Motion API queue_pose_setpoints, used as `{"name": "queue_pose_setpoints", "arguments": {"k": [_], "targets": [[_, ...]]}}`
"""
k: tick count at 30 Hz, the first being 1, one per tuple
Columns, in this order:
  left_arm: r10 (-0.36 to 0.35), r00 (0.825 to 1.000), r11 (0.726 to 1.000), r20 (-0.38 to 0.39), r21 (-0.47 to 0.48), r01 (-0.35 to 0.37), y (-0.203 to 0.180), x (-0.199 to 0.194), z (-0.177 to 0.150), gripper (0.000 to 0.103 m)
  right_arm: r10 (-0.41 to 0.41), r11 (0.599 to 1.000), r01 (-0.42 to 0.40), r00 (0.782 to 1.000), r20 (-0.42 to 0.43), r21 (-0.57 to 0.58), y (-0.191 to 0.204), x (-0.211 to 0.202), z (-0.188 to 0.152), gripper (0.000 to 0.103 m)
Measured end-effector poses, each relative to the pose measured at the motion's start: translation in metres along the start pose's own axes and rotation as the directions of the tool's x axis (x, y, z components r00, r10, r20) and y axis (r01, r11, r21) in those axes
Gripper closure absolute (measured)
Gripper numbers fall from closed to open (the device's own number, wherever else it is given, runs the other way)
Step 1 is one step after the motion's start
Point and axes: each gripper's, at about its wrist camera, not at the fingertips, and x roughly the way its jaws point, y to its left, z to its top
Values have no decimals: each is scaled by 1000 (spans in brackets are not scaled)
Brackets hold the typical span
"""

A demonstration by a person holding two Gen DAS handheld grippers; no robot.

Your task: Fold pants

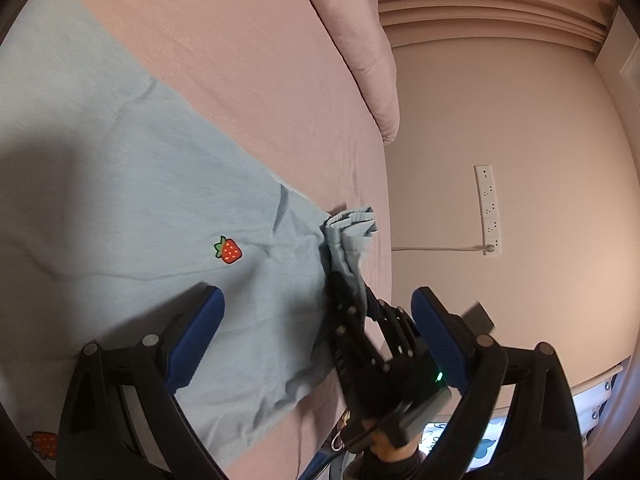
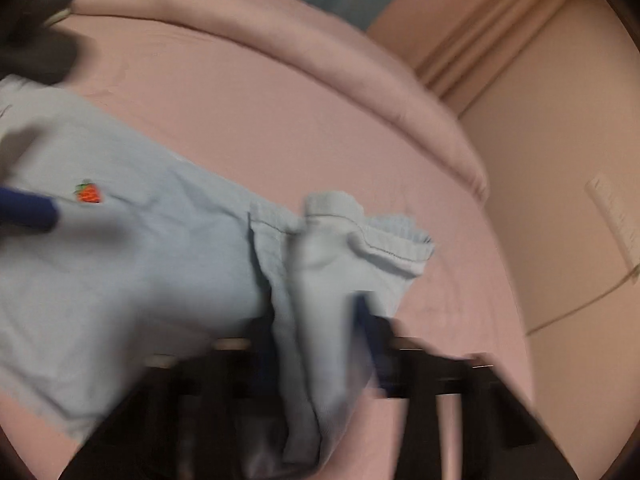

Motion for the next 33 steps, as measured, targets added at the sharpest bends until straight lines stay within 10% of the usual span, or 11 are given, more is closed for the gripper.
{"name": "queue_pose_setpoints", "arguments": {"k": [4,7,13,19,21,23,25,33], "targets": [[-16,1000,1000,-1,-21,16,5,-1,2,8,133,970,-145,988,74,197,-37,-9,-5,94],[-30,1000,999,-5,-18,30,-1,5,3,8,271,911,-330,932,242,247,-51,-38,-6,94],[-175,985,984,-2,-40,175,-15,-1,5,7,414,871,-479,835,362,106,-17,-86,10,94],[-264,965,960,2,-97,263,-17,-4,15,7,459,882,-464,812,361,-78,32,-108,0,94],[-235,972,968,7,-84,235,-17,-5,16,19,450,891,-440,820,354,-113,40,-108,0,94],[-179,984,983,6,-40,180,-19,-7,14,62,435,900,-413,826,359,-139,47,-111,-1,94],[-141,990,990,14,-16,141,-18,-9,13,80,428,904,-399,829,361,-153,51,-112,3,94],[25,986,987,167,153,-51,-29,-60,6,89,438,898,-379,814,381,-223,80,-130,3,94]]}}
